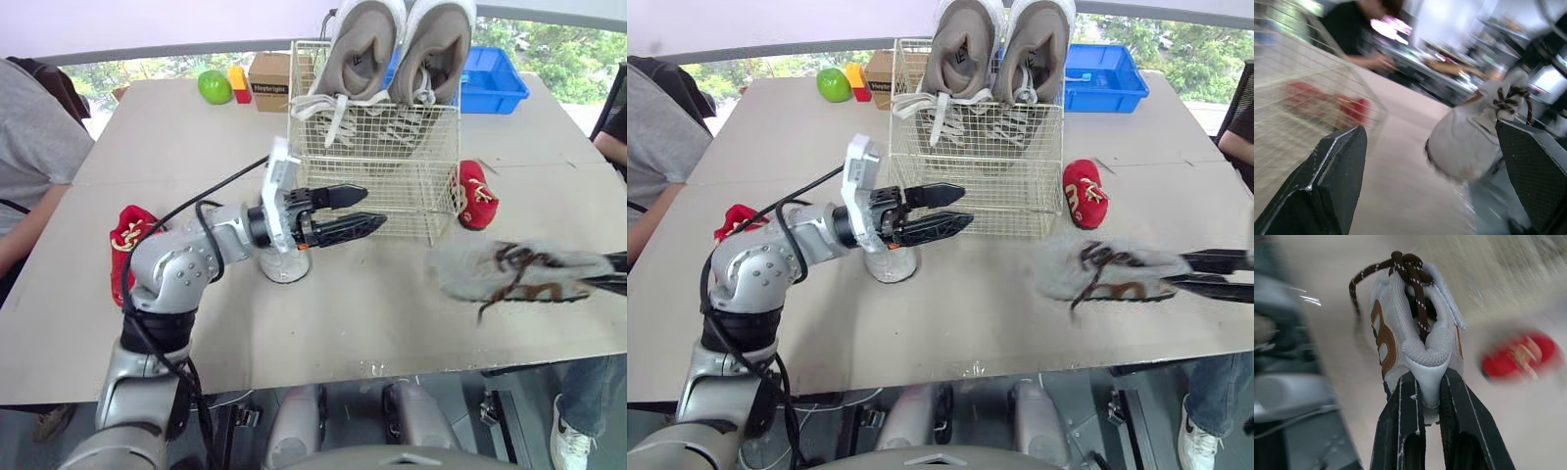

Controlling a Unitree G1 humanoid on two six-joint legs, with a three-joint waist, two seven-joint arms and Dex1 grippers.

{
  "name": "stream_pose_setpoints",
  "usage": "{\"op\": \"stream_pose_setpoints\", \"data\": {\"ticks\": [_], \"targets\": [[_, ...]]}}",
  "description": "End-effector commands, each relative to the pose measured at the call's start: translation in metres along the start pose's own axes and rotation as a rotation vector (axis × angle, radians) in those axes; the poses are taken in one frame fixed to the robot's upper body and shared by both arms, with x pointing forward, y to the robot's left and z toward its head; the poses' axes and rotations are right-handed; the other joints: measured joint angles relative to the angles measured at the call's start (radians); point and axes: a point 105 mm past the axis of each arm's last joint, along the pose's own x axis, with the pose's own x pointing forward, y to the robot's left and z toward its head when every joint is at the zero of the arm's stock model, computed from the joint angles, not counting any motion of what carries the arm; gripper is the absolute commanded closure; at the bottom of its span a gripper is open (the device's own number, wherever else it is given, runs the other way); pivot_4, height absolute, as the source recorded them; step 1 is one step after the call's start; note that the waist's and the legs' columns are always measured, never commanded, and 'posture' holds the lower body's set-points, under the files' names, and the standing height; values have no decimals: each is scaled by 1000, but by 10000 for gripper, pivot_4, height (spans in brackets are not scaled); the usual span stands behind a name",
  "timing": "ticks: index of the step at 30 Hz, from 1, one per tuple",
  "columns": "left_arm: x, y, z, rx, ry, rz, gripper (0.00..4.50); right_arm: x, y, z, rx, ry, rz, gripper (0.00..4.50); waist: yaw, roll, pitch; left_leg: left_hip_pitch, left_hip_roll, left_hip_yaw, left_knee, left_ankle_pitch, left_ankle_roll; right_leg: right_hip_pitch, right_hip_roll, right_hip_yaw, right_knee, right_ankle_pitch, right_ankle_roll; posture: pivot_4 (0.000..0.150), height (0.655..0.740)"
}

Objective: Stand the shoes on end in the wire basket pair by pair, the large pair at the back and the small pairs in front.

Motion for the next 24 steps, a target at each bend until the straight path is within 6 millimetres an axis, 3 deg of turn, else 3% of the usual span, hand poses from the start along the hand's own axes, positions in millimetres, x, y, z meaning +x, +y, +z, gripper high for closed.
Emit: {"op": "stream_pose_setpoints", "data": {"ticks": [1, 8, 15, 18, 24], "targets": [[10, -20, 3, -16, 95, -196, 0, 24, 6, 24, -103, -96, 83, 44533, 3, -1, 1, 0, 0, 0, 0, 0, 0, 0, -1, 0, 0, 0, 0, 1500, 7400], [16, -21, -11, 13, 270, -291, 0, 49, 0, 61, -256, -288, 112, 44533, 3, -5, 4, -3, -2, 0, -1, 0, 0, -2, -6, 3, -2, 1, -2, 1500, 7400], [4, -30, -10, 14, 328, -346, 0, 54, -8, 72, -309, -312, 117, 44533, 1, -4, 5, -3, -1, -1, -2, 0, 0, -3, -5, 2, -1, 1, -2, 1500, 7400], [2, -31, -12, 18, 342, -353, 7710, 55, -10, 74, -321, -320, 124, 45000, 2, -5, 5, -3, -1, 0, -1, 0, 0, -3, -5, 2, 0, 1, -2, 1500, 7400], [2, -31, -12, 17, 324, -350, 35915, 57, -10, 77, -328, -347, 130, 45000, 3, -4, 5, -3, -1, 0, -1, 0, 0, -3, -5, 2, 0, 1, -2, 1500, 7400]]}}
